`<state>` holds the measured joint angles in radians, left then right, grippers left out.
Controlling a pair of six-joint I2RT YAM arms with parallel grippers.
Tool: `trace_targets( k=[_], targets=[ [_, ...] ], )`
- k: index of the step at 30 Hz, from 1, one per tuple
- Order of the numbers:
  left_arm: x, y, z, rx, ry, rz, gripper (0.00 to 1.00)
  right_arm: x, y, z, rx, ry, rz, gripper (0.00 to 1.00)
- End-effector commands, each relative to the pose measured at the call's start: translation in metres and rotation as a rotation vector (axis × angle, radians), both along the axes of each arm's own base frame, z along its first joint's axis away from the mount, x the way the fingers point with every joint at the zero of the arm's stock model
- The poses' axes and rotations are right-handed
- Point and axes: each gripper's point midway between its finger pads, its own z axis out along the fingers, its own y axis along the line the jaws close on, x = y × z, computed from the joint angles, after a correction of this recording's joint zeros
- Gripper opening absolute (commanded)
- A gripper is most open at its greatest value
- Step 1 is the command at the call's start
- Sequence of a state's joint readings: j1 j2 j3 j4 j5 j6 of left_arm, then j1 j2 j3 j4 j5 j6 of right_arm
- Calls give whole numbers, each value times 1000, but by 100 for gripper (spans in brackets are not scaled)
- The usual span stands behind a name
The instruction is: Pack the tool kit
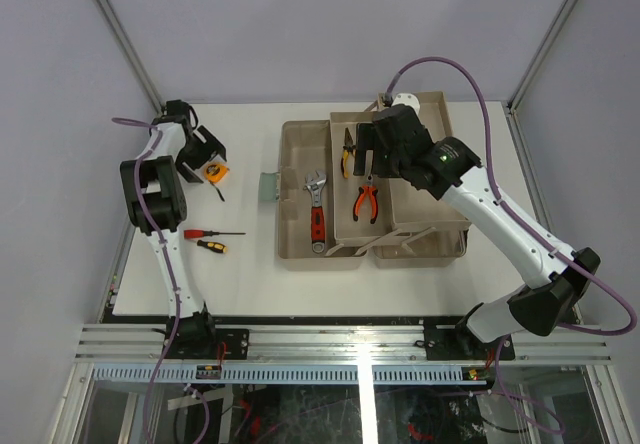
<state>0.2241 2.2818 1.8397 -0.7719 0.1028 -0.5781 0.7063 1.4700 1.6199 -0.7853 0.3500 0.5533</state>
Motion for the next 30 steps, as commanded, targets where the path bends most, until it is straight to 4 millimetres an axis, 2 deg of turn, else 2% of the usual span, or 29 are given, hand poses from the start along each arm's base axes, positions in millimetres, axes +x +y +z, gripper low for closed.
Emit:
trace_targets(
  k=[1, 3, 8, 14, 17, 23, 30],
  targets=[
    [-31, -27, -67, -68, 172, -47, 92, -4, -5, 5, 20, -12, -27, 92],
    [-34, -26, -68, -54, 184, -45, 87, -5, -6, 4, 23, -11, -29, 91],
    [-46, -22, -70, -20, 219, -45, 64, -9, -7, -3, 29, 6, -37, 92],
    [-50, -24, -70, -21, 226, -70, 37, -16, -12, -11, 41, 18, -52, 91],
    [-49, -26, -65, -30, 214, -83, 28, -18, -13, -14, 44, 23, -57, 91],
    [-26, -28, -26, -23, 109, -132, 24, -17, -13, -14, 46, 15, -53, 91],
    [14, -33, 55, 19, -99, -242, 24, -12, -8, -8, 53, -12, -31, 92]
  ],
)
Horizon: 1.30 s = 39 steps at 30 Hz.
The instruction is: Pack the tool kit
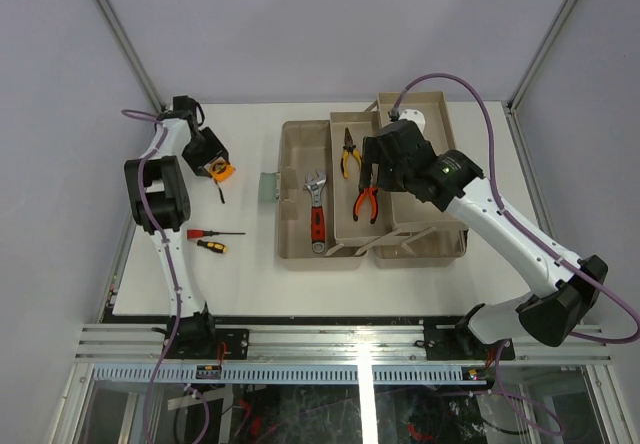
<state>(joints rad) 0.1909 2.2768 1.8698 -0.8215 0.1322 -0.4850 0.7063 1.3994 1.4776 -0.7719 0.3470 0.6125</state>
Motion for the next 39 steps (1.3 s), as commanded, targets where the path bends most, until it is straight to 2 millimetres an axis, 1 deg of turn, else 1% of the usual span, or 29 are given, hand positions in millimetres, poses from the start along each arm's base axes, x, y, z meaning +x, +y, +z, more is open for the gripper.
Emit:
trace_targets(
  k=[1, 6, 8, 9, 12, 13, 14, 16, 17, 21, 24, 27, 29, 31, 32, 36, 39],
  targets=[
    [19, -16, 58, 21, -132, -136, 24, 7, 5, 22, 50, -77, 4, 92],
    [19, -32, 110, 71, -267, -223, 24, 9, -3, 35, 43, -125, -13, 92],
    [18, -36, 134, 98, -333, -242, 24, 10, -8, 41, 30, -142, -28, 92],
    [19, -38, 140, 105, -351, -247, 24, 9, -9, 43, 27, -146, -32, 92],
    [24, -43, 179, 127, -467, -253, 24, 9, -16, 48, 21, -164, -60, 92],
    [26, -47, 192, 122, -505, -262, 25, 8, -20, 50, 18, -171, -74, 92],
    [28, -52, 204, 116, -541, -272, 24, 9, -28, 51, 4, -182, -112, 92],
    [32, -67, 228, 100, -611, -311, 24, 7, -43, 53, -19, -193, -182, 92],
    [33, -78, 240, 93, -646, -339, 25, 6, -49, 54, -29, -199, -208, 92],
    [30, -141, 282, 33, -775, -474, 25, 0, -73, 60, -70, -228, -301, 93],
    [23, -191, 308, -39, -850, -562, 25, -2, -93, 66, -123, -243, -369, 95],
    [11, -244, 330, -143, -907, -650, 25, -4, -114, 78, -136, -254, -437, 96],
    [3, -275, 341, -214, -931, -703, 25, -6, -129, 83, -124, -260, -480, 97],
    [-6, -303, 350, -281, -947, -750, 25, -10, -143, 86, -114, -260, -519, 100],
    [-9, -315, 352, -312, -951, -770, 25, -12, -150, 87, -113, -259, -535, 99],
    [-29, -364, 358, -427, -947, -833, 25, -28, -169, 91, -110, -264, -590, 99],
    [-42, -394, 359, -498, -940, -864, 25, -38, -177, 92, -96, -269, -624, 99]
  ],
)
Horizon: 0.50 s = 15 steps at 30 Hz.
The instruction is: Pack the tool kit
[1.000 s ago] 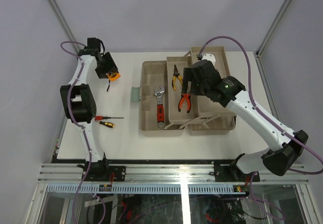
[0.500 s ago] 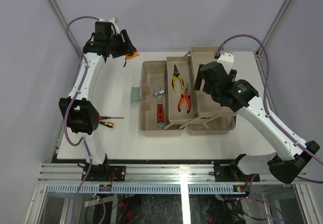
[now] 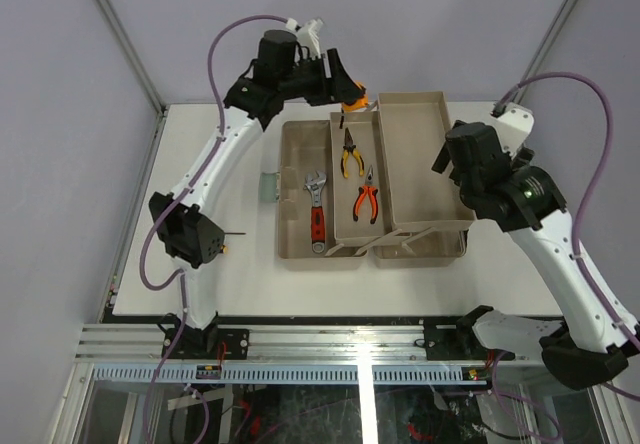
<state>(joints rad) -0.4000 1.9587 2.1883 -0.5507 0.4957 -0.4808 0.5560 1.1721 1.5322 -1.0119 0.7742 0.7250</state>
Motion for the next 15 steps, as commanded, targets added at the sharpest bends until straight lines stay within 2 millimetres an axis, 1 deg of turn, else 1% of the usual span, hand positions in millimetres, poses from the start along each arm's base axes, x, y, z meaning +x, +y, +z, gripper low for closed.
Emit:
trace_targets(
  k=[1, 7, 10, 12, 15],
  targets=[
    [-16, -49, 19, -122, -7, -115, 25, -19, -24, 17, 31, -67, -101, 99],
    [-43, -100, 25, -197, 33, -227, 26, -32, -29, 16, 74, -80, -117, 99],
    [-59, -123, 29, -215, 36, -271, 26, -36, -31, 14, 84, -76, -121, 99],
    [-67, -133, 30, -223, 34, -286, 26, -37, -31, 13, 90, -79, -121, 99],
    [-73, -146, 24, -225, 53, -297, 26, -39, -31, 13, 97, -81, -119, 99]
  ],
)
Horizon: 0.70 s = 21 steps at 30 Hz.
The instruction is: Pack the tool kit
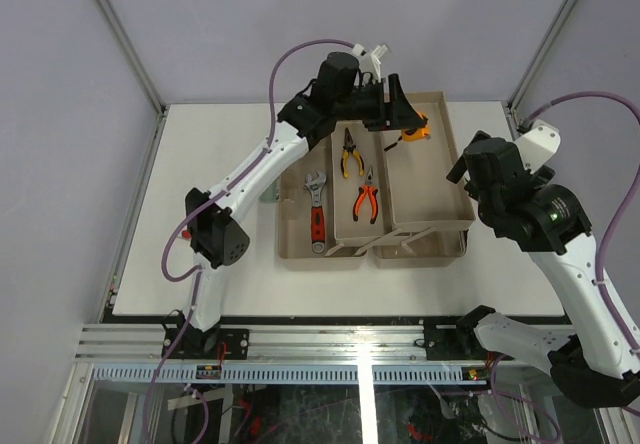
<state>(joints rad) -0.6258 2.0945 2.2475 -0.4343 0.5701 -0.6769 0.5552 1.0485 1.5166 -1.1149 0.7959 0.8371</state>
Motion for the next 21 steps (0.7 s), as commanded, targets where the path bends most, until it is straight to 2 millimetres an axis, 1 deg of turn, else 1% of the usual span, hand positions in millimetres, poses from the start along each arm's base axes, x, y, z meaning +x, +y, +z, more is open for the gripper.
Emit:
trace_targets(
  k=[1, 6, 8, 11, 16, 18, 21],
  targets=[
    [-13, -21, 38, -109, -72, -43, 26, -3, -8, 3, 18, -32, -48, 99],
    [-16, -36, 35, -134, -34, -44, 26, -5, -8, 2, 23, -35, -45, 99],
    [-14, -39, 29, -123, -31, -26, 26, -5, -8, 2, 23, -35, -43, 99],
    [-6, -39, 4, -68, -8, 14, 27, -6, -10, 5, 24, -45, -44, 99],
    [11, -31, -48, 71, 15, 93, 30, -11, -14, 12, 28, -66, -54, 99],
    [18, -28, -64, 122, 11, 122, 32, -13, -16, 12, 30, -69, -57, 99],
    [28, -23, -76, 170, -8, 159, 34, -17, -18, 10, 36, -71, -65, 100]
  ],
)
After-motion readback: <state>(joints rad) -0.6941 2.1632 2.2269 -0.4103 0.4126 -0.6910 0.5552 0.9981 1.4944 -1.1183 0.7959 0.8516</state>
